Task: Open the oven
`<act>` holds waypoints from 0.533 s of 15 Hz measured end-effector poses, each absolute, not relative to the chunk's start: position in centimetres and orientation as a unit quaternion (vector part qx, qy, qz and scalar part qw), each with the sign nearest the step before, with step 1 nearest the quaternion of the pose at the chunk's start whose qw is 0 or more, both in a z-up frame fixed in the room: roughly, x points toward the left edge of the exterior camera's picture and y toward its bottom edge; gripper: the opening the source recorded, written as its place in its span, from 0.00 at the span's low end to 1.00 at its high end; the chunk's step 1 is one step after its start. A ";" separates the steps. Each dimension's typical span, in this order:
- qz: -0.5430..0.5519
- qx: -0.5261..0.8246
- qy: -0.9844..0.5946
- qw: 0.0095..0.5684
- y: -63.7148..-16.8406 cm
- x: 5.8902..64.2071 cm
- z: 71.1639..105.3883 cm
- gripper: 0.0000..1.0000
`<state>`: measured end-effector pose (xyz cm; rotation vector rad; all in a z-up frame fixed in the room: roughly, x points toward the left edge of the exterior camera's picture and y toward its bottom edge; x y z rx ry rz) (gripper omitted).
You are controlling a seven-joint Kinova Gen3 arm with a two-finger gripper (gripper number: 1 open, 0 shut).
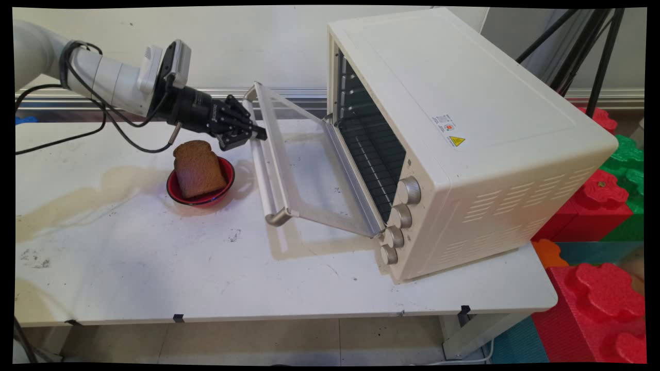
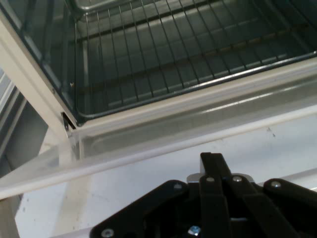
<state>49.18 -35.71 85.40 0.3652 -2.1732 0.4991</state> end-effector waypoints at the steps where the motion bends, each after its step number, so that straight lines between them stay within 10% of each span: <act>1: 0.199 0.147 -0.871 0.425 -35.6 49.3 85.1 0.00; 8: 0.192 0.150 -0.877 0.414 -34.9 50.3 83.0 0.00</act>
